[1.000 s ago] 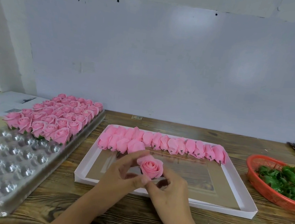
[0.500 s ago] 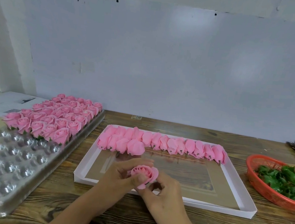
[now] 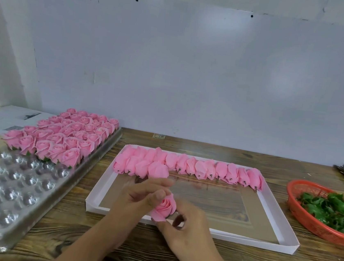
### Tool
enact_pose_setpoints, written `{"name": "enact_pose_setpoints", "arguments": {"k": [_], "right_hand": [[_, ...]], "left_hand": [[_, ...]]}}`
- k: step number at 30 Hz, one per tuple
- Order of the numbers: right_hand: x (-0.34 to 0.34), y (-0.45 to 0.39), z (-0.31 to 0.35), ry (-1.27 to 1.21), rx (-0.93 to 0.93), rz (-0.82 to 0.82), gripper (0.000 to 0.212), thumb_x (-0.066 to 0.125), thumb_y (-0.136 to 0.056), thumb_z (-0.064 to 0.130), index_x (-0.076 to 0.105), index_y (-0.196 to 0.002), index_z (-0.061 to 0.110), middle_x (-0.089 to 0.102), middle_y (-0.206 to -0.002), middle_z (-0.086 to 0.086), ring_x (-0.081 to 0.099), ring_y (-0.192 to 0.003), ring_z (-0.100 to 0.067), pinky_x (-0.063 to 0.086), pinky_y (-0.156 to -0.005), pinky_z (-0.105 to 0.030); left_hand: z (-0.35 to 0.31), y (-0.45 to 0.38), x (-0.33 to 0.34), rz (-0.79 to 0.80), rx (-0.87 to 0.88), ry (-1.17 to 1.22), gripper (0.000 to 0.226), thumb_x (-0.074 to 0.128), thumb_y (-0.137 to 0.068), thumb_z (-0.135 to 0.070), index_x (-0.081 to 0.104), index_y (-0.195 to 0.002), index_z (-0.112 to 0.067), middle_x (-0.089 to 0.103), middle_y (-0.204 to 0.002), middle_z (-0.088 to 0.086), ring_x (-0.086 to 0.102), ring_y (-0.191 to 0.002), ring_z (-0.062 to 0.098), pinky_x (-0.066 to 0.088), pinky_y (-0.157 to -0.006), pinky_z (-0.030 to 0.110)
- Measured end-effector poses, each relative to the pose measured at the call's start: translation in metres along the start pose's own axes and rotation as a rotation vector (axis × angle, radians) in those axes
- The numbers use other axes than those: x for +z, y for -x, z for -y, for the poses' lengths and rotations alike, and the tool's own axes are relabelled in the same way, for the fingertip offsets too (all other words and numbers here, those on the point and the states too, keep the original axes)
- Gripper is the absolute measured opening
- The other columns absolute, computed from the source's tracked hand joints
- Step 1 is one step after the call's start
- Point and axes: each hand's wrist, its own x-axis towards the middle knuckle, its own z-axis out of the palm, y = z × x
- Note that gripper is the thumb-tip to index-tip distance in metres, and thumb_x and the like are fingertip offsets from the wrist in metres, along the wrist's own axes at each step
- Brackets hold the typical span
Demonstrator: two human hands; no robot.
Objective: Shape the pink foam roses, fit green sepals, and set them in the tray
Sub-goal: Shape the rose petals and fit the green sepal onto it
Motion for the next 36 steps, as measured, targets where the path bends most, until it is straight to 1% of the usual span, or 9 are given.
{"name": "enact_pose_setpoints", "arguments": {"k": [3, 11, 15, 19, 21, 24, 27, 32, 36], "right_hand": [[-0.001, 0.001, 0.003, -0.061, -0.004, -0.001, 0.023, 0.065, -0.078, 0.05, 0.067, -0.098, 0.04, 0.07, -0.088, 0.019, 0.062, -0.082, -0.008, 0.046, -0.061, -0.013], [-0.002, 0.0, 0.012, -0.249, -0.006, -0.055, 0.029, 0.066, -0.074, 0.051, 0.068, -0.103, 0.053, 0.073, -0.092, 0.015, 0.057, -0.072, -0.008, 0.045, -0.063, -0.014], [-0.003, 0.0, 0.01, -0.174, 0.001, -0.052, 0.03, 0.065, -0.073, 0.056, 0.068, -0.102, 0.049, 0.071, -0.089, 0.019, 0.058, -0.073, -0.003, 0.044, -0.061, -0.013], [-0.002, 0.001, 0.004, -0.008, 0.0, -0.029, 0.028, 0.064, -0.076, 0.057, 0.069, -0.098, 0.039, 0.069, -0.088, 0.014, 0.06, -0.081, -0.008, 0.045, -0.059, -0.014], [-0.001, 0.001, 0.003, 0.039, -0.034, -0.025, 0.019, 0.065, -0.079, 0.049, 0.066, -0.096, 0.042, 0.067, -0.089, 0.019, 0.06, -0.084, -0.006, 0.043, -0.06, -0.01], [-0.001, 0.002, 0.003, 0.078, -0.071, -0.013, 0.02, 0.066, -0.081, 0.041, 0.062, -0.101, 0.043, 0.064, -0.096, 0.025, 0.06, -0.089, -0.002, 0.043, -0.065, -0.008], [0.0, 0.003, 0.0, 0.051, -0.099, -0.017, 0.026, 0.064, -0.08, 0.032, 0.062, -0.105, 0.038, 0.065, -0.097, 0.022, 0.062, -0.092, 0.001, 0.045, -0.069, -0.009], [0.001, 0.004, -0.002, -0.016, -0.103, -0.021, 0.027, 0.065, -0.081, 0.022, 0.071, -0.106, 0.03, 0.07, -0.097, 0.015, 0.065, -0.095, -0.003, 0.053, -0.078, -0.02], [-0.001, 0.003, 0.003, -0.103, -0.07, -0.076, 0.026, 0.064, -0.08, 0.035, 0.072, -0.104, 0.037, 0.072, -0.092, 0.018, 0.066, -0.085, -0.003, 0.047, -0.069, -0.01]], "left_hand": [[-0.001, 0.001, 0.002, 0.05, -0.011, -0.012, 0.044, 0.071, -0.079, -0.065, 0.081, -0.096, -0.025, 0.072, -0.121, -0.001, 0.064, -0.117, 0.015, 0.051, -0.092, 0.02], [-0.004, 0.001, 0.004, 0.047, -0.117, 0.071, 0.046, 0.058, -0.089, -0.063, 0.077, -0.111, -0.027, 0.073, -0.118, 0.003, 0.068, -0.111, 0.021, 0.055, -0.087, 0.028], [0.0, -0.001, 0.001, -0.05, -0.05, 0.038, 0.032, 0.06, -0.089, -0.045, 0.076, -0.108, -0.025, 0.072, -0.113, 0.01, 0.067, -0.109, 0.03, 0.055, -0.091, 0.042], [-0.004, 0.0, 0.002, -0.056, 0.024, 0.021, 0.044, 0.072, -0.076, -0.065, 0.08, -0.096, -0.026, 0.072, -0.119, 0.003, 0.067, -0.114, 0.023, 0.056, -0.091, 0.034], [-0.001, 0.002, 0.002, -0.002, 0.048, -0.035, 0.036, 0.078, -0.074, -0.059, 0.081, -0.088, -0.026, 0.071, -0.12, 0.0, 0.066, -0.113, 0.02, 0.055, -0.09, 0.03], [0.006, 0.004, 0.002, 0.059, 0.034, -0.131, 0.017, 0.082, -0.076, -0.039, 0.08, -0.087, -0.025, 0.071, -0.118, -0.001, 0.068, -0.107, 0.024, 0.058, -0.088, 0.041], [0.008, 0.005, 0.002, 0.111, 0.026, -0.186, 0.015, 0.083, -0.074, -0.031, 0.078, -0.088, -0.028, 0.071, -0.117, -0.002, 0.069, -0.107, 0.021, 0.057, -0.086, 0.029], [0.006, 0.005, 0.001, 0.169, -0.021, -0.224, 0.027, 0.086, -0.071, -0.028, 0.077, -0.096, -0.032, 0.072, -0.118, -0.005, 0.067, -0.111, 0.015, 0.053, -0.089, 0.02], [0.005, 0.004, -0.001, 0.179, -0.06, -0.191, 0.057, 0.09, -0.067, -0.028, 0.067, -0.117, -0.041, 0.07, -0.118, -0.008, 0.066, -0.111, 0.009, 0.052, -0.09, 0.02]]}}
